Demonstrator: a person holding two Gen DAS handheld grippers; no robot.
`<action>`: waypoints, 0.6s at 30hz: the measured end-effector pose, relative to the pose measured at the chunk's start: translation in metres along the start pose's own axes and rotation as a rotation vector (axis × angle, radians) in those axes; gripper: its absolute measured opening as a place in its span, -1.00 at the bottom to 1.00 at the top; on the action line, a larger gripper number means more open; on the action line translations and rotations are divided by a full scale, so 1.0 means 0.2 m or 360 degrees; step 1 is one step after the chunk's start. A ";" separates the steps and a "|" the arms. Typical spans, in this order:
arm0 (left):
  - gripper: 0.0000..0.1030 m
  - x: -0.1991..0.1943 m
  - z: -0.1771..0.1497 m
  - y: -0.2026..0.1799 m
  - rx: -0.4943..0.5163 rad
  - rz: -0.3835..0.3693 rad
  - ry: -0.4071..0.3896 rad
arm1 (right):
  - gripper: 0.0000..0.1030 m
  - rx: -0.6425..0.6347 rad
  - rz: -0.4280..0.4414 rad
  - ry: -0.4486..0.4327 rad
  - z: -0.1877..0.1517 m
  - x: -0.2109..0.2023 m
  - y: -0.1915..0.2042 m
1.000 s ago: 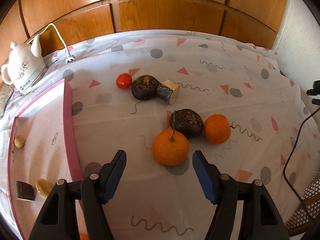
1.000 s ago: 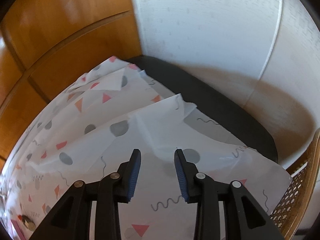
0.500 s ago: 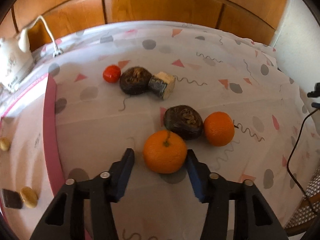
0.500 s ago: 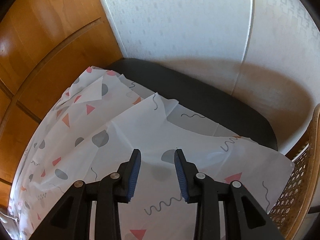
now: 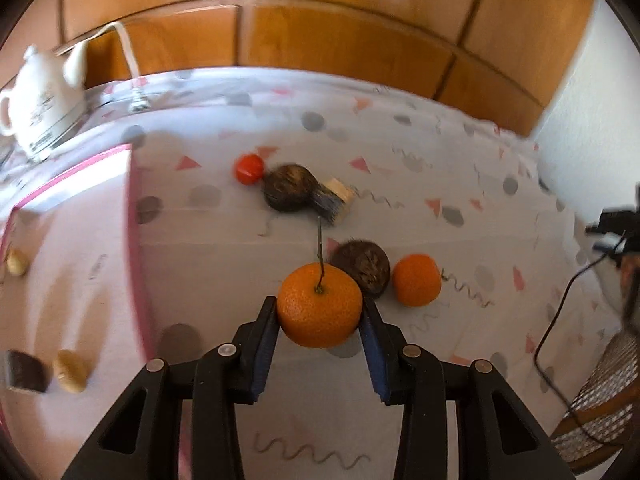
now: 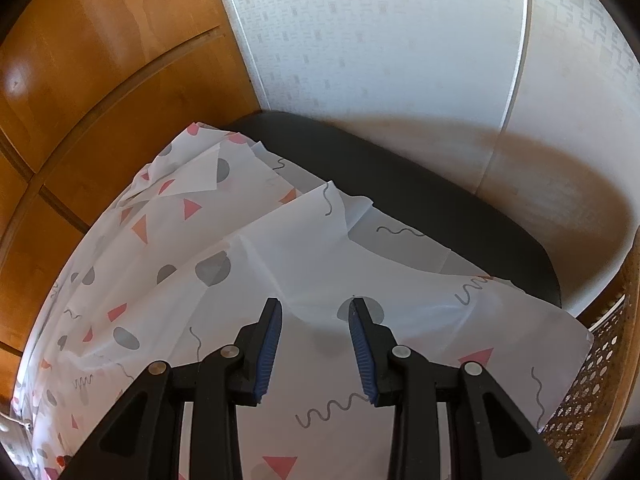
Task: Organize fruits
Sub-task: 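Carry the mandarin into the tray and open the left gripper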
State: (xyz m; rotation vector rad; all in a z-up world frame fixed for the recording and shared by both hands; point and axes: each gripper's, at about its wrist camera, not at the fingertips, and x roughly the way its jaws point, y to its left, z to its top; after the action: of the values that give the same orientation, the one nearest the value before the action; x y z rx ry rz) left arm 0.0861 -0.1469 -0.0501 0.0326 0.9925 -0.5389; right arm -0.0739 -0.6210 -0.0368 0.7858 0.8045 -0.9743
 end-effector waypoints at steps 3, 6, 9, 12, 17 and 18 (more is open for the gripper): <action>-0.21 -0.11 0.03 0.14 -0.0124 0.0031 -0.0071 | -0.32 -0.0012 0.0018 0.0002 0.00 0.00 0.01; -0.21 -0.21 0.05 0.33 -0.0241 0.0163 -0.0150 | -0.32 -0.0034 0.0030 0.0006 -0.01 0.00 0.03; -0.21 -0.25 0.04 0.54 -0.0370 0.0302 -0.0182 | -0.32 -0.0055 0.0039 0.0005 -0.01 -0.01 0.04; -0.21 -0.25 0.04 0.73 -0.0450 0.0448 -0.0173 | -0.32 -0.0075 0.0041 0.0009 -0.02 -0.01 0.06; -0.07 -0.26 0.00 0.94 -0.0574 0.0615 -0.0167 | -0.32 -0.0108 0.0031 0.0015 -0.03 0.00 0.07; 0.04 -0.28 -0.01 0.96 -0.0593 0.0627 -0.0178 | -0.32 -0.0116 0.0029 0.0024 -0.03 0.00 0.08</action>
State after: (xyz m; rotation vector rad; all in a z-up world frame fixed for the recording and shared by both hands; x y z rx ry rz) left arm 0.1465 0.0443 -0.0478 -0.1312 0.9335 0.0087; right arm -0.0606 -0.6104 -0.0369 0.7372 0.8398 -0.9188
